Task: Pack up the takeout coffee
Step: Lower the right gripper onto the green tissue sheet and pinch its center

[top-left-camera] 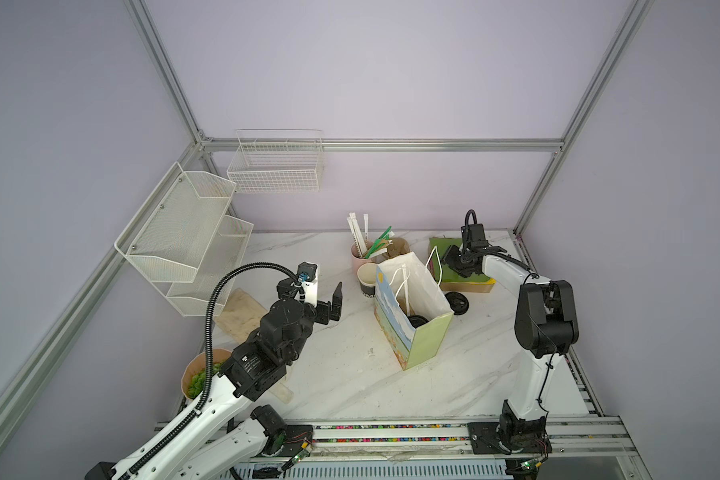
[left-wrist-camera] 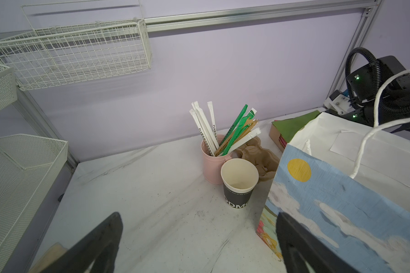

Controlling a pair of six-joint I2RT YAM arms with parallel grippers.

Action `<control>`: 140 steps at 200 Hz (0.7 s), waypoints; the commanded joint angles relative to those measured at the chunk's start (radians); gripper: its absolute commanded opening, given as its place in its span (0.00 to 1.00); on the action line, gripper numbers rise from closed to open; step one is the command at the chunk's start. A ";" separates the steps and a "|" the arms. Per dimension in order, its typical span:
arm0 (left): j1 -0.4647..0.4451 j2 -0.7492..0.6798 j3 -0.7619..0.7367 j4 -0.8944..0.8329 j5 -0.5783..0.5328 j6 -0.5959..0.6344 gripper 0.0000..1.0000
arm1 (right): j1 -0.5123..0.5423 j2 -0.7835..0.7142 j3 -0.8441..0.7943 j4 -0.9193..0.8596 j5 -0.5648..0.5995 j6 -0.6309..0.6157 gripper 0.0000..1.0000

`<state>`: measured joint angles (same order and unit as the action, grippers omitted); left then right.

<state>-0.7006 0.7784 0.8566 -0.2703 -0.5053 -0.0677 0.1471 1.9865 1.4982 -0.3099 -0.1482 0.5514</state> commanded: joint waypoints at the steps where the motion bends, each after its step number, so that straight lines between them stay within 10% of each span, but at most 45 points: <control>1: 0.009 0.004 -0.032 0.033 0.000 0.000 1.00 | 0.018 0.032 0.009 0.038 0.002 -0.032 0.63; 140: 0.013 0.023 -0.030 0.030 0.004 0.004 1.00 | 0.045 0.113 0.036 0.015 0.064 -0.068 0.32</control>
<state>-0.6937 0.8040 0.8566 -0.2707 -0.5053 -0.0673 0.1825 2.0892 1.5276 -0.3012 -0.0914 0.4862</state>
